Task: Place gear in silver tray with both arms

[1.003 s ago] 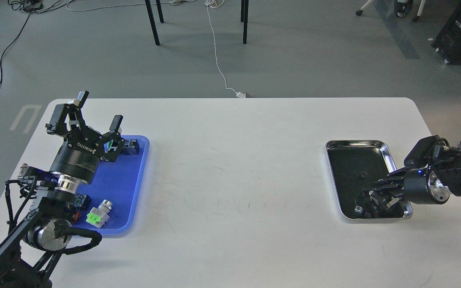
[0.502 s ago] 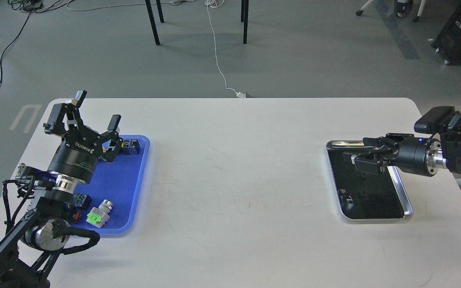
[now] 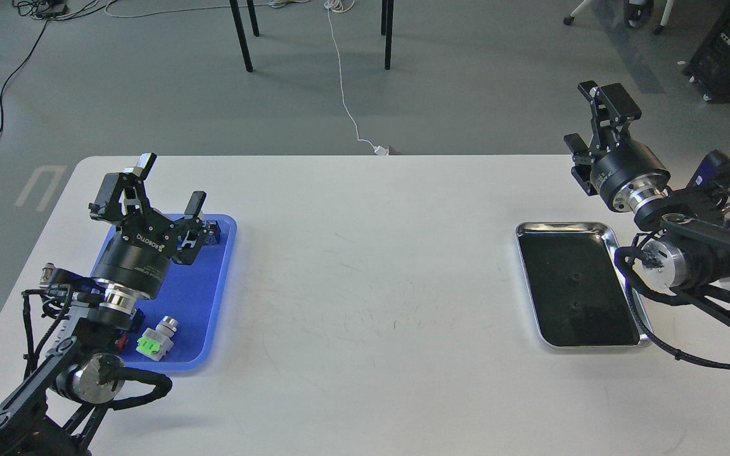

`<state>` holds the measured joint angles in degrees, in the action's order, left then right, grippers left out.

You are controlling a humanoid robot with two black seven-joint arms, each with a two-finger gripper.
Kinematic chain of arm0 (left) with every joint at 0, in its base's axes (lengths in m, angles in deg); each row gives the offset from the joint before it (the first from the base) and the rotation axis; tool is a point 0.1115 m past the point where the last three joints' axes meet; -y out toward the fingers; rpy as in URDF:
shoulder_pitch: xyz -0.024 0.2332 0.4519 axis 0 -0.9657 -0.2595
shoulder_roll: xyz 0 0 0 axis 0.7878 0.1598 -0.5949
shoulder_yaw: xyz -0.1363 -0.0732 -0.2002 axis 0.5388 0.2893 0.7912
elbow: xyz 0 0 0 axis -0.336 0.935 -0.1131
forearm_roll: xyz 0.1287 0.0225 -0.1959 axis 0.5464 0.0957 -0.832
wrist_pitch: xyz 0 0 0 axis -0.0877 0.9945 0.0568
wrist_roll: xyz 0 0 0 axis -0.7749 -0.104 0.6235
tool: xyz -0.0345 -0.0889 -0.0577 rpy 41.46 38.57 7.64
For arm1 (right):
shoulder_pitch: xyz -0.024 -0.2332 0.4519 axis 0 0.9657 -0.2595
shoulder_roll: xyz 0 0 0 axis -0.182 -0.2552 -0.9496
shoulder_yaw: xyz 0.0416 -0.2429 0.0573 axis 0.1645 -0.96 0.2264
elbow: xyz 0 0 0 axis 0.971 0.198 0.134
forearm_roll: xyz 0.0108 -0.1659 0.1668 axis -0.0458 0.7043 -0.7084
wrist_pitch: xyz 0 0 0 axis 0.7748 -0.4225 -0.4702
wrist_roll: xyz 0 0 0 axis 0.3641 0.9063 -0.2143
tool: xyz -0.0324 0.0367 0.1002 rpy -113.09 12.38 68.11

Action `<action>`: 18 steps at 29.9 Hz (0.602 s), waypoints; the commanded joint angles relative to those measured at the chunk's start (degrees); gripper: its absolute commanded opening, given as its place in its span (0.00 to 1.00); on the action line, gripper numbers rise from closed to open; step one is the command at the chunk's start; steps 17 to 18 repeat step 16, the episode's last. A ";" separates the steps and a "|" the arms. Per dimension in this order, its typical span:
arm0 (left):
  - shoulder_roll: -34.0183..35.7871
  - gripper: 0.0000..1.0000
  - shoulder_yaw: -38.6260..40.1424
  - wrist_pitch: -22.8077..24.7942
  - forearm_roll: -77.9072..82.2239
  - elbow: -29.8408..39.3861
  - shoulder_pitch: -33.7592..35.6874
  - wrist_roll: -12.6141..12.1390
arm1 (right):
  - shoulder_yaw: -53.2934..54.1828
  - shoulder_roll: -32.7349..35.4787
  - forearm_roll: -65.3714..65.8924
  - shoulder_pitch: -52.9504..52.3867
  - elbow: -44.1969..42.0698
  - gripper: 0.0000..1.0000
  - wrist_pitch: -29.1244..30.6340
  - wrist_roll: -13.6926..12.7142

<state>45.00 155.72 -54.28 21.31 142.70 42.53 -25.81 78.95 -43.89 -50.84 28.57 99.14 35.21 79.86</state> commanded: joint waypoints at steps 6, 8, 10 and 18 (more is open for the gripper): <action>-0.80 0.98 -0.61 -3.42 4.73 -0.28 0.24 -0.18 | 3.12 -2.20 -5.05 5.59 -2.55 0.99 19.15 0.02; -0.80 0.98 -0.53 -3.77 4.65 -0.28 0.42 -0.35 | 3.12 -2.20 -4.87 6.29 -2.38 0.99 19.16 0.02; -0.71 0.98 -0.53 -4.56 4.56 -0.28 0.77 -0.70 | 3.03 -2.47 -4.43 6.65 -2.38 0.99 19.24 0.02; -0.45 0.98 0.26 -5.53 3.68 -0.01 0.95 0.08 | 3.20 -3.26 -4.17 6.74 -2.47 0.99 19.07 0.02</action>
